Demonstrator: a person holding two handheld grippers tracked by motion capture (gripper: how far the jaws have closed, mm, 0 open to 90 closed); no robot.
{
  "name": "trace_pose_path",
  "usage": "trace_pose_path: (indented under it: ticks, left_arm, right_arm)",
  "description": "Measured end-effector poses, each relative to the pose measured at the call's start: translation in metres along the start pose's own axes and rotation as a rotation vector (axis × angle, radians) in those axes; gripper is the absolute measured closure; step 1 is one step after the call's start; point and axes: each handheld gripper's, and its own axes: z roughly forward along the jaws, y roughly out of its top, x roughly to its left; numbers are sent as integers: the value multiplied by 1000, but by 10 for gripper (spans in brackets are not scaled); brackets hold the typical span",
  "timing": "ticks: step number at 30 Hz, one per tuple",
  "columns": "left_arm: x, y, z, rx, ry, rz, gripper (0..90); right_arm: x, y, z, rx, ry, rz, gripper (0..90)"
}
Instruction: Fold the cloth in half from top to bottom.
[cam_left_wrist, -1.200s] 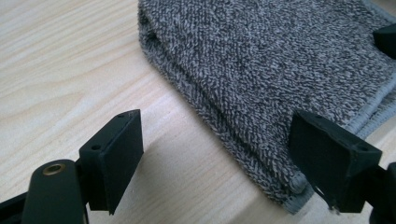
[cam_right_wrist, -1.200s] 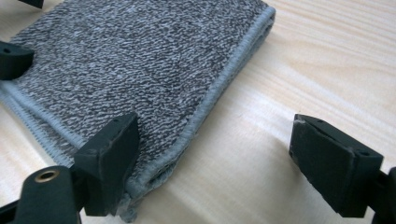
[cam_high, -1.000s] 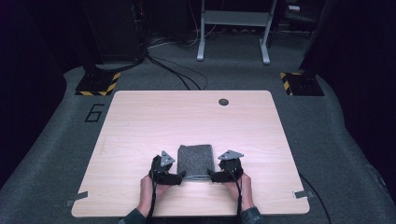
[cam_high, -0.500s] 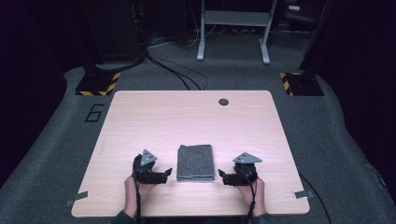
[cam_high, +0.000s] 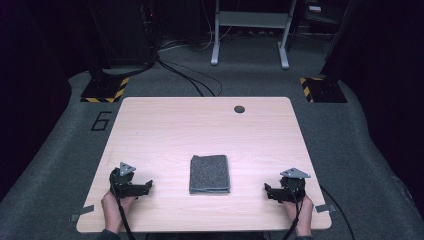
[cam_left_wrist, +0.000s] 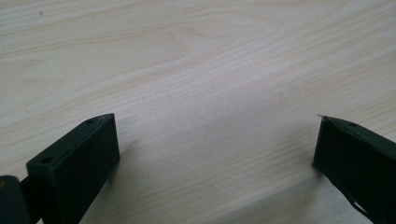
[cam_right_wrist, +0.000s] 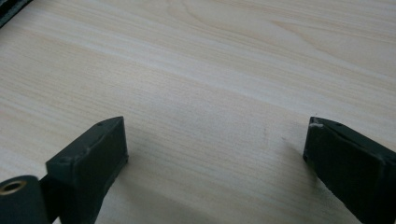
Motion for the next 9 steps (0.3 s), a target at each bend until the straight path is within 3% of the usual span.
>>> trace_pose_path:
  ticks: [9]
  left_arm:
    - [1, 2, 2, 4, 11, -15, 0]
  right_arm:
    - [0, 3, 4, 12, -4, 10, 0]
